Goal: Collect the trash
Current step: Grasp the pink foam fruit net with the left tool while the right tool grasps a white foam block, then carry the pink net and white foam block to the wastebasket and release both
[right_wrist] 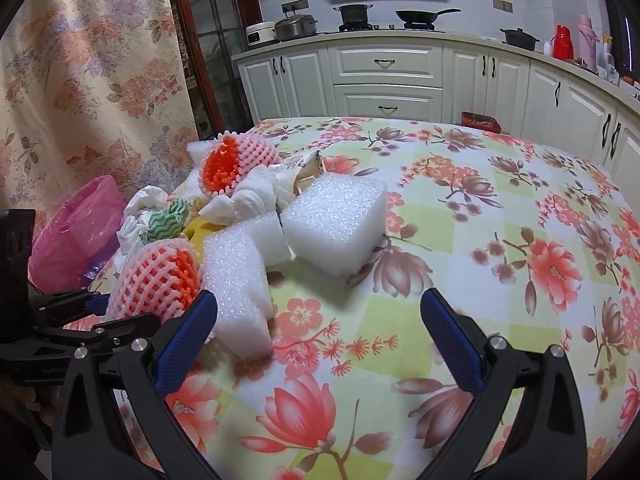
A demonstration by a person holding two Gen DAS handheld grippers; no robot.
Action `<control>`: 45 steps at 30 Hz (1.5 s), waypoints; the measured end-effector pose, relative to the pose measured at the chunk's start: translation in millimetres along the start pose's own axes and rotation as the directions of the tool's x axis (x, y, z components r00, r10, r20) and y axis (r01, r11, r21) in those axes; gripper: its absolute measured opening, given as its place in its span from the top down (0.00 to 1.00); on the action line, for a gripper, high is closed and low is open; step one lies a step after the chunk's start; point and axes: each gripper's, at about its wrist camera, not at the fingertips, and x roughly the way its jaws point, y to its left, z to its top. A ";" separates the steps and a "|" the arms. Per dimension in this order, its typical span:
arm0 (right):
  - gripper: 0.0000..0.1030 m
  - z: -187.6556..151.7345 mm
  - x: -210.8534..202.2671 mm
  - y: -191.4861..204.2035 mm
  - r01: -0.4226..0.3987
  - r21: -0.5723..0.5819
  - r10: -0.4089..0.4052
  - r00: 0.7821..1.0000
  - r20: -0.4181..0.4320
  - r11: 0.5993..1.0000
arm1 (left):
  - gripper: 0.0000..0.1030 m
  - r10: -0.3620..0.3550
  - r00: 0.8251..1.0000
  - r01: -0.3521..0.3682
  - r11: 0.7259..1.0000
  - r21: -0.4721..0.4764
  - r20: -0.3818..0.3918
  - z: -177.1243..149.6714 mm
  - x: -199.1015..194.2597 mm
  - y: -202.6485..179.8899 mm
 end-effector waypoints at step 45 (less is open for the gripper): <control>0.69 14.3 -3.5 60.6 -0.079 -0.149 0.072 0.996 -0.046 0.986 | 0.51 0.214 0.935 -0.172 0.971 -0.168 0.281 16.4 -123.6 57.3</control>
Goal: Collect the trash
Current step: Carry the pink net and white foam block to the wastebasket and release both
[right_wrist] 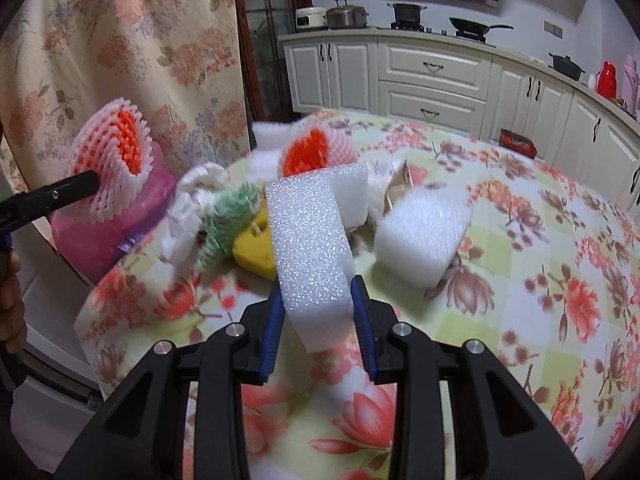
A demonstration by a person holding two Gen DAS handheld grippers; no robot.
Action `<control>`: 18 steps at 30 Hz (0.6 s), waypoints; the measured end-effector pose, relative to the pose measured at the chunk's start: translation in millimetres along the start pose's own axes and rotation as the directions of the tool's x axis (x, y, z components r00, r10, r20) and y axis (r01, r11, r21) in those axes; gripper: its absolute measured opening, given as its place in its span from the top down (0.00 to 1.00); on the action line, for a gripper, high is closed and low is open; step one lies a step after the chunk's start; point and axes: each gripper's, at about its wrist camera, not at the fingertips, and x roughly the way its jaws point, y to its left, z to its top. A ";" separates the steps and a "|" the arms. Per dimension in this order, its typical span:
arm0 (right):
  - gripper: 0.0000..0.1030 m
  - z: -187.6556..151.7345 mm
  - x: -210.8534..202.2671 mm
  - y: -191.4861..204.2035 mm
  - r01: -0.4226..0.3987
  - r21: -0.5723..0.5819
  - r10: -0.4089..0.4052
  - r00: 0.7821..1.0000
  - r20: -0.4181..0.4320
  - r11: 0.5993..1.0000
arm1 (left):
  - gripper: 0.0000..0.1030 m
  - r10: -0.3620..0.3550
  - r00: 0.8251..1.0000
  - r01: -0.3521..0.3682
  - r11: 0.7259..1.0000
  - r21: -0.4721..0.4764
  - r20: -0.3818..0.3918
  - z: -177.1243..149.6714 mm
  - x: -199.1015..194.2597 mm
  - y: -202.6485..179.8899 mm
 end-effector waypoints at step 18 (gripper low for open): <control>0.69 79.6 7.8 93.4 -0.134 -0.125 0.144 0.987 0.075 0.983 | 0.51 0.307 0.941 -0.290 0.949 -0.128 0.144 29.1 -66.3 93.6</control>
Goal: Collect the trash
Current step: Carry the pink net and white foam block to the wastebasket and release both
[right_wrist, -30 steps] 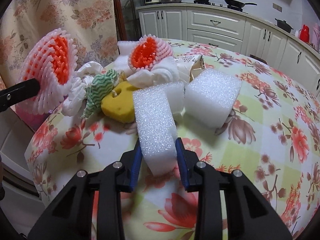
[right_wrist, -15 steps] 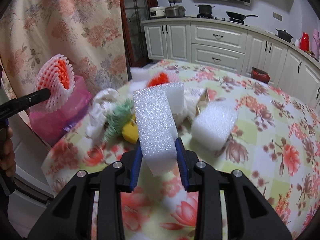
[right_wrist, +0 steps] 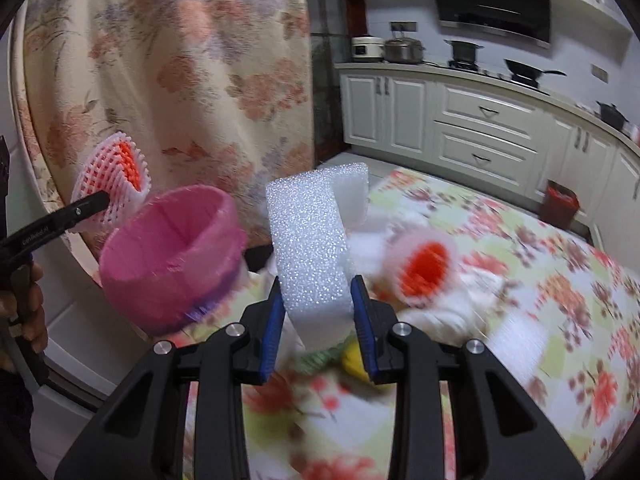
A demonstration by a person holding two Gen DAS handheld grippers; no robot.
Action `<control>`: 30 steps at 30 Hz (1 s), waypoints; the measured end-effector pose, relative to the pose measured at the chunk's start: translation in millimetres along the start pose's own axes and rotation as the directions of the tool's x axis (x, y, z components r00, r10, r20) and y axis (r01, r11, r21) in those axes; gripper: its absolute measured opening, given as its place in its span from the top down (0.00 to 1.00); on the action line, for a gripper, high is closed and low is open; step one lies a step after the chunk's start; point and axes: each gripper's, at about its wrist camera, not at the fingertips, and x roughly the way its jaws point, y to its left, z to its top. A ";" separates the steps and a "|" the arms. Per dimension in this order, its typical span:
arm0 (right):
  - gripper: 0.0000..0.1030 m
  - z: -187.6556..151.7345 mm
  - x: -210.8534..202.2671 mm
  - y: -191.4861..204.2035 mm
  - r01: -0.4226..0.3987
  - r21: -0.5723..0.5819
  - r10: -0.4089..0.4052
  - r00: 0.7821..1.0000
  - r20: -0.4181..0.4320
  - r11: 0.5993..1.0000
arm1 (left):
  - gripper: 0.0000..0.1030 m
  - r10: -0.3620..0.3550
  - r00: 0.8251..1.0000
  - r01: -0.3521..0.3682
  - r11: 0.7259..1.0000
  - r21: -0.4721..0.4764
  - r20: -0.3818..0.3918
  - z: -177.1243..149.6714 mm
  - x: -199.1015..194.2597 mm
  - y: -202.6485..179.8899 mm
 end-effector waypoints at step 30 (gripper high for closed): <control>0.53 66.9 109.9 148.8 -0.237 -0.203 0.219 0.970 -0.109 0.950 | 0.36 0.070 0.997 -0.067 0.990 -0.121 0.027 8.8 0.6 64.9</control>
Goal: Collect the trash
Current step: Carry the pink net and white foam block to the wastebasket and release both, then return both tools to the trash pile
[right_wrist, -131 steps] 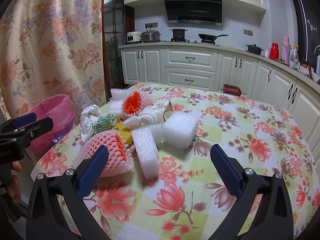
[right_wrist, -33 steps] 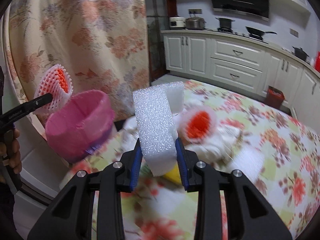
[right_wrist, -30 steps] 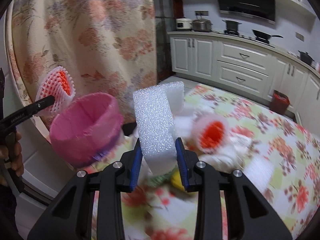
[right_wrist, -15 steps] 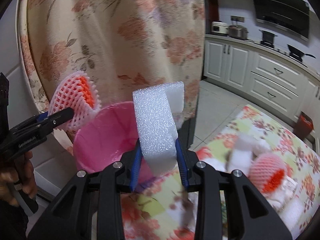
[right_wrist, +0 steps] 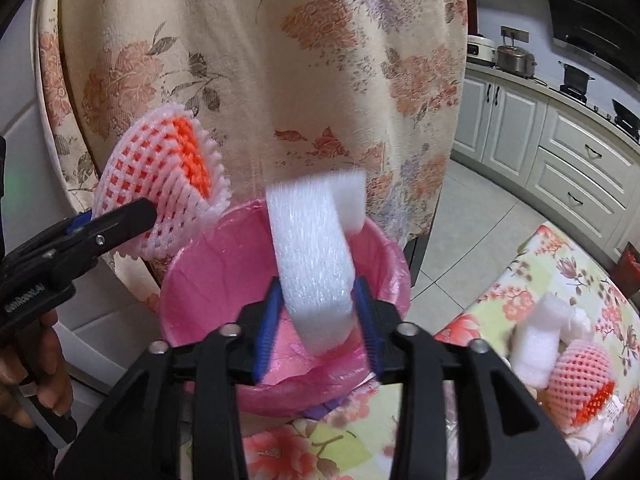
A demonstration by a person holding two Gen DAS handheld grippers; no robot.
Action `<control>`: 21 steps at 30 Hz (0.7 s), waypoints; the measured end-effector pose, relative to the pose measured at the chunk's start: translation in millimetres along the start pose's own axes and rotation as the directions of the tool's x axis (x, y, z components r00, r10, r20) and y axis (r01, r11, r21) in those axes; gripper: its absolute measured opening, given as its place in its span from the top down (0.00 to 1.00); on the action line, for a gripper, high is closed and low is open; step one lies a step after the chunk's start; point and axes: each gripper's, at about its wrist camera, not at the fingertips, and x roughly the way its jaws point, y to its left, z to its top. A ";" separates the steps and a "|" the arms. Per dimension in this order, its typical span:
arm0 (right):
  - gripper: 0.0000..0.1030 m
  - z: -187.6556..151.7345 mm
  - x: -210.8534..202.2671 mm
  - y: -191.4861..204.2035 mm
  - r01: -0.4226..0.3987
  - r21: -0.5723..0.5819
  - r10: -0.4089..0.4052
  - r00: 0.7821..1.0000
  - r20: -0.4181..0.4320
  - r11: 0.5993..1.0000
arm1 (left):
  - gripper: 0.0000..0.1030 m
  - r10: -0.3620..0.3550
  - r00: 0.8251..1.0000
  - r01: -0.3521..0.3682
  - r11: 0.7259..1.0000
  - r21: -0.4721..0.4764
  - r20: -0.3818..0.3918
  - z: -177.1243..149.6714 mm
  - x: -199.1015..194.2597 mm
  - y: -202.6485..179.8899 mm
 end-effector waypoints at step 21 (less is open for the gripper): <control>0.33 -41.2 -49.4 -48.6 0.140 0.118 -0.146 0.989 0.037 0.983 | 0.17 -0.015 1.000 0.015 0.999 0.037 -0.010 -8.0 -4.6 -27.6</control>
